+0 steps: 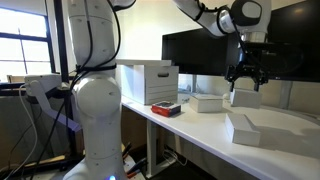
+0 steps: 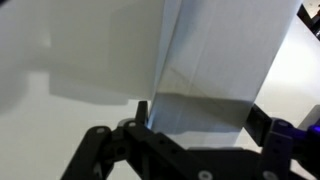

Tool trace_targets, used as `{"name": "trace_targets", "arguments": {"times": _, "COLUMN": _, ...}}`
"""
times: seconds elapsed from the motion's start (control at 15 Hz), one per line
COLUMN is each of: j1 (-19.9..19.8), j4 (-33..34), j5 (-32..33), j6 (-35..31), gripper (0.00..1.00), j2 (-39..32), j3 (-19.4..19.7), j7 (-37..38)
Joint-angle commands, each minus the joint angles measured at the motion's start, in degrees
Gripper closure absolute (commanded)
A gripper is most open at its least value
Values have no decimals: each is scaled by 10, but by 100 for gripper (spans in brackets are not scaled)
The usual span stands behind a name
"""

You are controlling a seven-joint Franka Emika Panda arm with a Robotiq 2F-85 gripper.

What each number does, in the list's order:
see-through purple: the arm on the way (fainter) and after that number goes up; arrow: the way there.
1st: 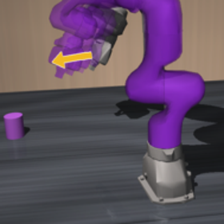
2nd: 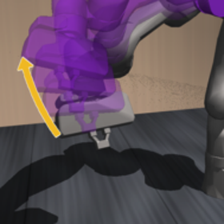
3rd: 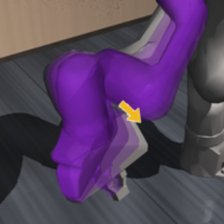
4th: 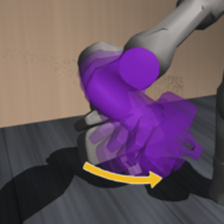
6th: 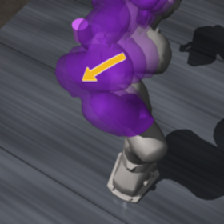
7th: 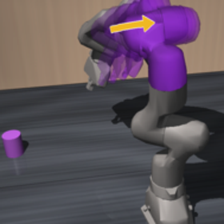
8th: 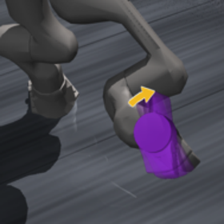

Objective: Pick up the two box and put them on the table

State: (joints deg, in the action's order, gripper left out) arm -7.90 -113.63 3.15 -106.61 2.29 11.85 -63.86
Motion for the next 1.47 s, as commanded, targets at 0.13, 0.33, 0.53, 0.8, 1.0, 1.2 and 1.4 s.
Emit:
{"name": "trace_targets", "arguments": {"times": 0.13, "j1": -15, "j4": -52, "j5": 25, "j6": -37, "gripper": 34, "j2": 12, "j3": 3, "j7": -8}}
{"name": "trace_targets", "arguments": {"times": 0.33, "j1": -16, "j4": -71, "j5": 33, "j6": -42, "gripper": 34, "j2": 13, "j3": 3, "j7": -11}}
{"name": "trace_targets", "arguments": {"times": 0.53, "j1": -12, "j4": -73, "j5": 33, "j6": -41, "gripper": 34, "j2": 7, "j3": -1, "j7": -6}}
{"name": "trace_targets", "arguments": {"times": 0.8, "j1": -10, "j4": -71, "j5": 33, "j6": -42, "gripper": 34, "j2": 4, "j3": -7, "j7": -4}}
{"name": "trace_targets", "arguments": {"times": 1.0, "j1": -8, "j4": -68, "j5": 30, "j6": -44, "gripper": 2, "j2": 4, "j3": -12, "j7": -2}}
{"name": "trace_targets", "arguments": {"times": 1.2, "j1": -6, "j4": -66, "j5": 31, "j6": -46, "gripper": 0, "j2": 4, "j3": -18, "j7": 3}}
{"name": "trace_targets", "arguments": {"times": 1.4, "j1": -5, "j4": -67, "j5": 31, "j6": -49, "gripper": 0, "j2": 5, "j3": -21, "j7": 4}}
